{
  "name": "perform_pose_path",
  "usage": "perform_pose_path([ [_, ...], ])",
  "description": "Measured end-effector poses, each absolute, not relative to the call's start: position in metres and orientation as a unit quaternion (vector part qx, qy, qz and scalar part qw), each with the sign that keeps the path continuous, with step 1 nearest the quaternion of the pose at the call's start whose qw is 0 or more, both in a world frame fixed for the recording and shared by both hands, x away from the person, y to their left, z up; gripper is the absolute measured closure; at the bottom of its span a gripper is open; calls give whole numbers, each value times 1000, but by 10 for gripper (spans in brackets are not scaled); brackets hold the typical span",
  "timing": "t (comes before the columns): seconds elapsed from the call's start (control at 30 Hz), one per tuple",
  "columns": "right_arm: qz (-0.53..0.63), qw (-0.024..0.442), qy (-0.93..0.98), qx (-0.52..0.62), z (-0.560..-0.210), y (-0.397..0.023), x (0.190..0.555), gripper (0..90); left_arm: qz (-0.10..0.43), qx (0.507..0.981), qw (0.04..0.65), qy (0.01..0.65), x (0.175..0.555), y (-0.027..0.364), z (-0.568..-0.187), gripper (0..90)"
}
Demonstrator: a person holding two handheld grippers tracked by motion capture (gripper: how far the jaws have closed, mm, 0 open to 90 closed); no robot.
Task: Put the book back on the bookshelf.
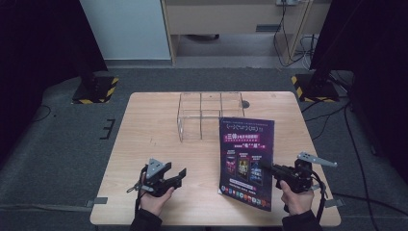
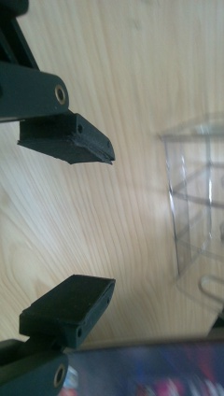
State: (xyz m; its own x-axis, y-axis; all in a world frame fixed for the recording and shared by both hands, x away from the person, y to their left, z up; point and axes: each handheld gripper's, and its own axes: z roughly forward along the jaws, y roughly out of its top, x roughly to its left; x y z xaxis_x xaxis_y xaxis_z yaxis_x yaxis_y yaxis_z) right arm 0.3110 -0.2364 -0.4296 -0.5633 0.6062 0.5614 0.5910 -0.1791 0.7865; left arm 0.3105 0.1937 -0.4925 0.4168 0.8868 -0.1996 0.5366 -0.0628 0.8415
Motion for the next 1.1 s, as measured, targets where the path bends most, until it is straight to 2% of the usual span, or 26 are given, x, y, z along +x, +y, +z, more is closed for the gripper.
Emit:
perform_pose_path([
  [0.3,620,80,632,458,-398,-231,318,844,207,686,422,555,317,235,-507,273],
  [0.53,632,106,616,458,-385,-230,325,844,223,684,372,587,326,258,-521,246],
  [0.77,642,128,601,459,-375,-229,333,844,243,698,330,587,331,262,-528,226],
  [1.1,654,154,586,454,-359,-228,342,844,249,710,313,580,334,261,-534,199],
])
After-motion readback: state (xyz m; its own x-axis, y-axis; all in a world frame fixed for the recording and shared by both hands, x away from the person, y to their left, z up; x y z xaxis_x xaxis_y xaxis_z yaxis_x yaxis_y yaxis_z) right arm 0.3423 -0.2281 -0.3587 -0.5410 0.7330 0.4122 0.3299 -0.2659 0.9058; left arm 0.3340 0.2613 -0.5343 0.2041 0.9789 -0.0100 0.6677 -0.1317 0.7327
